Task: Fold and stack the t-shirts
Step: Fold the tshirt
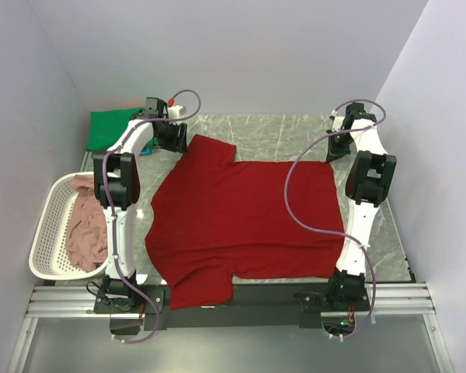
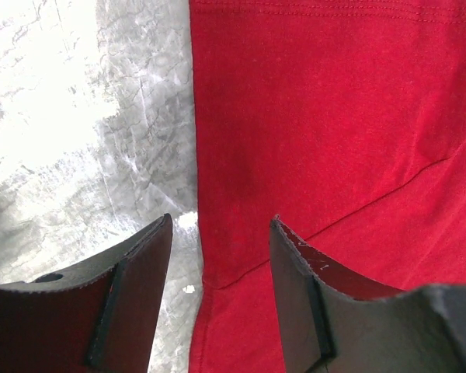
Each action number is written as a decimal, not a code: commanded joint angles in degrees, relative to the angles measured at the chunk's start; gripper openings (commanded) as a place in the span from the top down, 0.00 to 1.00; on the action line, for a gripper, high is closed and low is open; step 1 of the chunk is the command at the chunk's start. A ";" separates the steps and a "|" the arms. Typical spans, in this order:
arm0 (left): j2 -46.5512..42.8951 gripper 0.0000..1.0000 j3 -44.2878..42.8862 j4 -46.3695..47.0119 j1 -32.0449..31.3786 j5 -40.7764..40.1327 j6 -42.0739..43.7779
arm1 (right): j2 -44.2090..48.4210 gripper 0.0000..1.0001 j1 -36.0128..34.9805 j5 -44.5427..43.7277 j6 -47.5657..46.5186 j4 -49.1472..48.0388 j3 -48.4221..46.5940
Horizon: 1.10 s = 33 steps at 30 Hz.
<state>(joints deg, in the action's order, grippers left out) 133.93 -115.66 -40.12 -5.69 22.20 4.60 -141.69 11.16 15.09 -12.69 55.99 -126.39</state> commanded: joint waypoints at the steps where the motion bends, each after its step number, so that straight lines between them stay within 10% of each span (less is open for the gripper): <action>1: -0.25 0.42 -2.73 1.27 0.24 1.01 -1.52 | 3.96 1.00 0.27 -0.24 -0.93 -2.46 -0.44; 21: 5.90 0.54 -4.14 0.30 -5.91 -14.18 0.85 | 5.98 1.00 0.18 -1.11 -2.69 -2.81 2.11; 33: 8.37 0.95 -8.09 2.94 -5.56 -16.04 -0.03 | 5.37 1.00 0.09 -2.96 -2.08 -5.53 0.62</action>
<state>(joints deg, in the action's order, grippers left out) 140.49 -121.78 -38.65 -11.97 7.20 4.78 -140.09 11.14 13.58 -14.83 53.01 -124.36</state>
